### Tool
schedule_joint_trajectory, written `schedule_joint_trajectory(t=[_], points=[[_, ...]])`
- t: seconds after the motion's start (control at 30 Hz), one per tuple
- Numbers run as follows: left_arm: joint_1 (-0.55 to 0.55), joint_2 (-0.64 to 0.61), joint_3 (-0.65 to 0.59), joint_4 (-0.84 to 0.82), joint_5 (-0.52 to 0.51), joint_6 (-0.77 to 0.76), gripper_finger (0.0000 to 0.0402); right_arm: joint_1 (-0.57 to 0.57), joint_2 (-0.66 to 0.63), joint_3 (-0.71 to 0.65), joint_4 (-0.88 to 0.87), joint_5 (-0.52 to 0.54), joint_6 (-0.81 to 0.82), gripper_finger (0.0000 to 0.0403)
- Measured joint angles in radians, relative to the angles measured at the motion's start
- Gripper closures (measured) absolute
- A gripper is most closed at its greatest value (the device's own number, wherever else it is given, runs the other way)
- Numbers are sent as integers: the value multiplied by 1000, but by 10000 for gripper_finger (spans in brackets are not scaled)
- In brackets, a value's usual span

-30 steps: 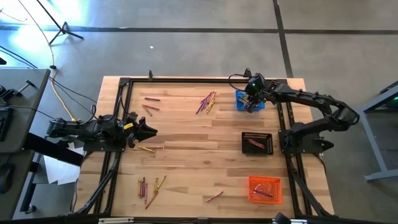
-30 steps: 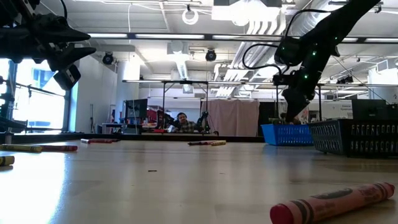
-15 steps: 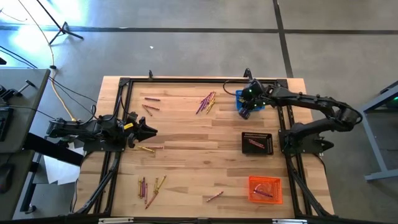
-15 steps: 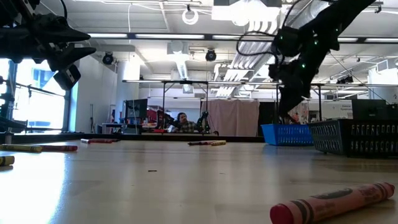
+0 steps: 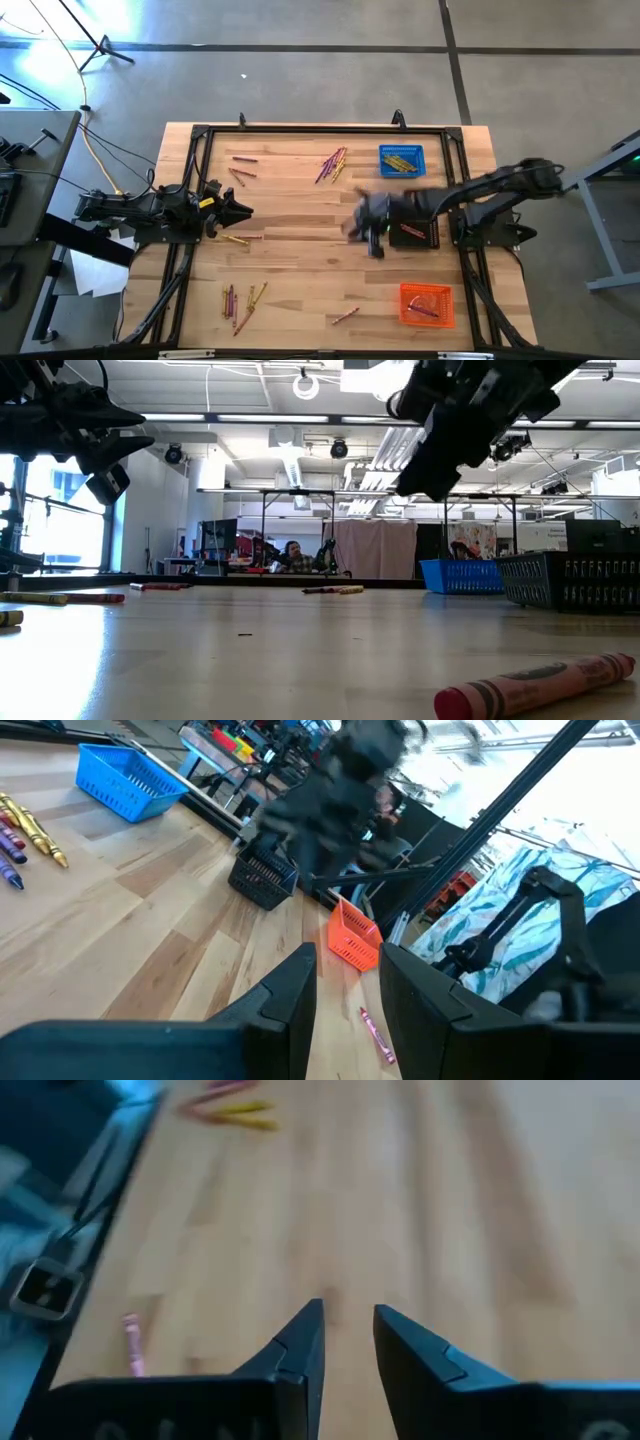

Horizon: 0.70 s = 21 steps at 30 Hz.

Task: Sort crayons
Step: Put the red crayon into the black bin

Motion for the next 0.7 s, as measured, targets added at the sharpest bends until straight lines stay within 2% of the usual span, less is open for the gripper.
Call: schedule_joint_trajectory(t=[0.13, 0.43, 0.7], points=[[0, 0, 0, 0, 0, 0, 302, 138, 121, 9, 129, 24, -49, 328], [0, 0, 0, 0, 0, 0, 302, 298, 348, 146, 120, 25, -26, 328], [0, 0, 0, 0, 0, 0, 302, 384, 436, 287, 37, 35, -153, 328]])
